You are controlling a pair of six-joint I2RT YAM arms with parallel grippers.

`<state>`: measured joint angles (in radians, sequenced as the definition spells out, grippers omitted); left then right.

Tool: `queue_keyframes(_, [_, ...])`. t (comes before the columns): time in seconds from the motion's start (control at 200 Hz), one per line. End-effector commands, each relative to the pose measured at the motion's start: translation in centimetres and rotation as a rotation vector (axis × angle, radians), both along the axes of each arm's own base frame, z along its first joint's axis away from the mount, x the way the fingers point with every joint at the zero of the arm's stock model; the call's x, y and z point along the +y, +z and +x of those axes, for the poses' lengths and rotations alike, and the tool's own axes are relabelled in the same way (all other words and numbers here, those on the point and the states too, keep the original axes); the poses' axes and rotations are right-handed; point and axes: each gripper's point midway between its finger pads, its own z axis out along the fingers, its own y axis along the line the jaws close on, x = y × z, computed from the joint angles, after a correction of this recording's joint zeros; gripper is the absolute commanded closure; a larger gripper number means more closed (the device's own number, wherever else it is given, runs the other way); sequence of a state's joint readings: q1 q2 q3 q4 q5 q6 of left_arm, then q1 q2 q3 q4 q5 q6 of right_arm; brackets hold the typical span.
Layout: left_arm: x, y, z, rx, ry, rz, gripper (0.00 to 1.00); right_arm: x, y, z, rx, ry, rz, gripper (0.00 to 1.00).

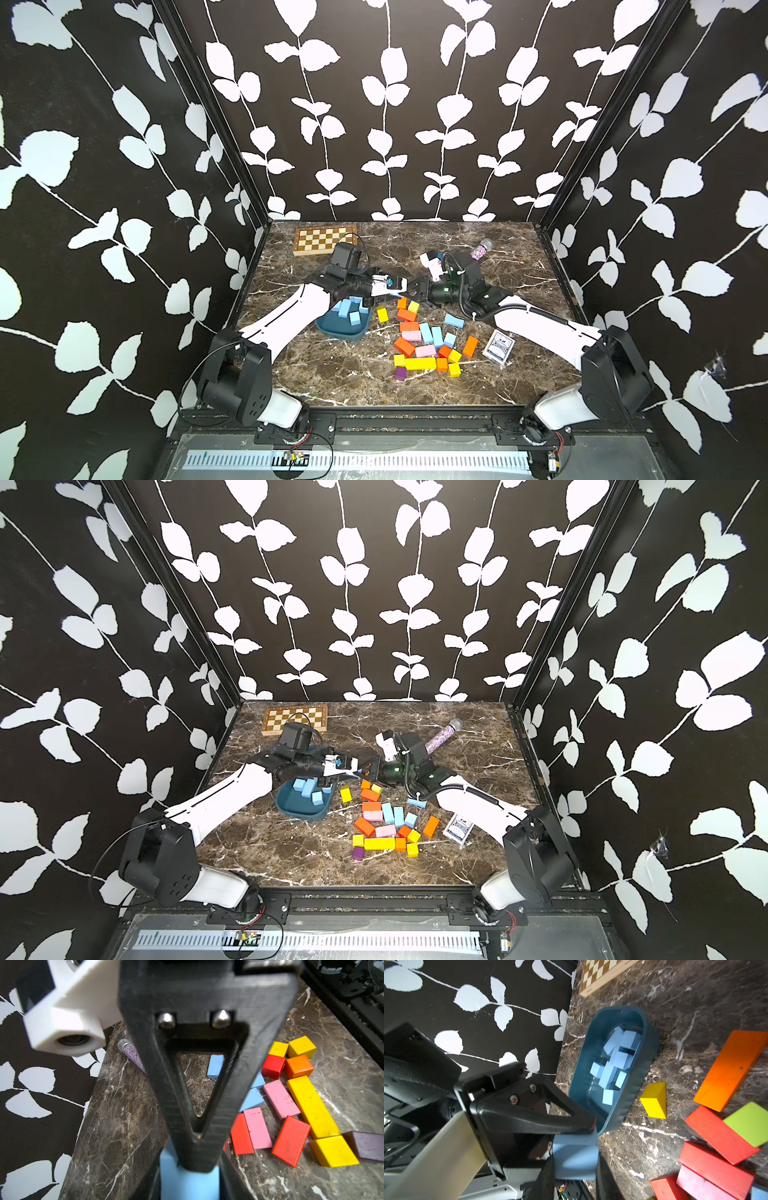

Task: Pick out the blue building blocks
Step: Pick up the building block from the center of the board, then place the building block in the storage box.

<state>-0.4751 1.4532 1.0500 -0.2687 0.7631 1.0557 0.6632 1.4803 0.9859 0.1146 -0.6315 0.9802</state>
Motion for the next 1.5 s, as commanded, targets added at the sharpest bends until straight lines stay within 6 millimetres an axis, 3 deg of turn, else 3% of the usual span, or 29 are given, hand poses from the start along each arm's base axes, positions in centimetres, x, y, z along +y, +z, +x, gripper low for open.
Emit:
queue_keyframes(0.0, [-0.4,1.4,0.1,-0.011,-0.004,-0.027,0.73,0.2,0.6,0.2,-0.02,-0.015,0.019,0.69])
queue_keyframes(0.08, [-0.1,1.4,0.0,0.009,0.016,-0.018,0.77,-0.8,0.6,0.7,-0.048,-0.074,-0.027,0.52])
queue_keyframes(0.16, [0.8,0.7,-0.1,0.036,0.058,0.028,0.79,-2.4,0.9,1.5,-0.098,-0.164,-0.067,0.46])
queue_keyframes(0.29, [3.7,-0.9,0.8,0.142,0.231,0.056,0.8,-4.6,1.1,2.0,-0.146,-0.267,-0.098,0.45])
queue_keyframes(0.39, [7.6,-2.8,3.6,0.276,0.544,0.079,0.8,-5.1,0.0,1.8,-0.122,-0.274,-0.121,0.45])
queue_keyframes(0.53, [12.9,-6.0,5.3,0.443,0.91,0.114,0.78,-4.5,-1.6,1.4,-0.059,-0.246,-0.125,0.45])
queue_keyframes(0.66, [15.1,-8.0,6.6,0.515,1.085,0.105,0.75,-3.6,-2.3,1.7,-0.03,-0.224,-0.112,0.46])
queue_keyframes(0.745, [15.0,-8.6,7.7,0.565,1.122,0.09,0.75,-3.3,-2.5,1.8,-0.022,-0.211,-0.115,0.47])
queue_keyframes(1.085, [11.6,-8.9,11.8,0.747,1.117,-0.047,0.72,-3.7,-3.2,1.6,-0.015,-0.216,-0.138,0.48])
queue_keyframes(1.495, [9.4,-10.0,12.0,0.78,1.078,-0.019,0.65,-4.2,-3.3,1.3,-0.017,-0.227,-0.145,0.49])
